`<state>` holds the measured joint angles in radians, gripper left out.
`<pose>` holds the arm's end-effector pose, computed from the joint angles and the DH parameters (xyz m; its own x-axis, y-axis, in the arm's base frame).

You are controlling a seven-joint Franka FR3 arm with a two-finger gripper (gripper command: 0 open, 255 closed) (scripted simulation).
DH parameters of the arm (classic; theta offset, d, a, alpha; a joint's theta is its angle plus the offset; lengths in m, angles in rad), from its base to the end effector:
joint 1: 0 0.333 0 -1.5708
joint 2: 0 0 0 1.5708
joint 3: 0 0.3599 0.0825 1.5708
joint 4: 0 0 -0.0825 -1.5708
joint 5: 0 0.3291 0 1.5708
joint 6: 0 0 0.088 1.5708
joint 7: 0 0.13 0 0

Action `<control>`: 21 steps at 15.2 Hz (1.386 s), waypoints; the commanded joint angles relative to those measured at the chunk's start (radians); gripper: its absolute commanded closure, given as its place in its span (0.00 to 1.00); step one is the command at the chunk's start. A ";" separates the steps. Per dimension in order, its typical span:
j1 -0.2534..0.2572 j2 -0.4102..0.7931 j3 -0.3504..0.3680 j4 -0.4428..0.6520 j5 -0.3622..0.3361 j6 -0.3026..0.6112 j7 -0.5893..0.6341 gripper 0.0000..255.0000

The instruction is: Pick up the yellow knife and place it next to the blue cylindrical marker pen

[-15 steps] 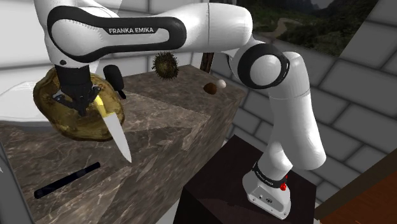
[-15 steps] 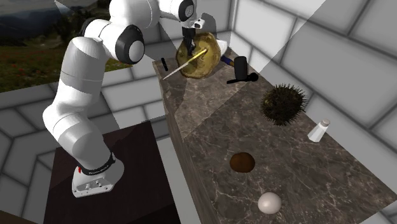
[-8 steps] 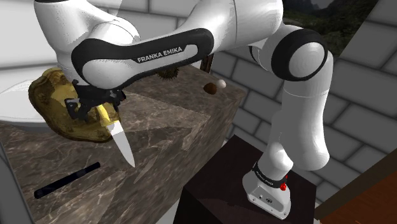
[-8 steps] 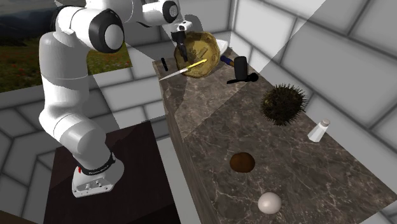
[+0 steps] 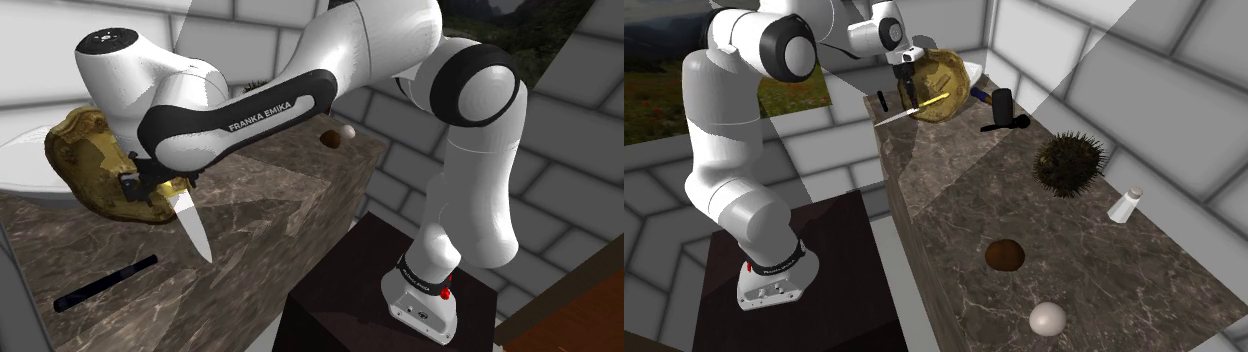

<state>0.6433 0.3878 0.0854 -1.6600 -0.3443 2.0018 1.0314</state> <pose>0.4904 0.3915 0.4274 0.9708 -0.1336 0.1995 -0.1723 -0.9662 0.1916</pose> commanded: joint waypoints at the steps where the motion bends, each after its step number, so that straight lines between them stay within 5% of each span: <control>1: -0.002 0.002 -0.001 -0.006 -0.001 0.008 0.001 0.00; 8: -0.002 0.002 -0.001 -0.006 -0.001 0.008 0.001 0.00; 9: -0.002 0.002 -0.001 -0.006 -0.001 0.008 0.001 1.00; 18: -0.002 0.002 -0.001 -0.005 -0.001 0.008 0.000 1.00; 19: -0.002 0.002 -0.001 -0.005 -0.001 0.008 0.000 0.00; 21: 0.008 -0.083 0.001 -0.134 0.007 0.069 0.091 0.00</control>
<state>0.6477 0.3395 0.0851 -1.7447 -0.3410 2.0487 1.0854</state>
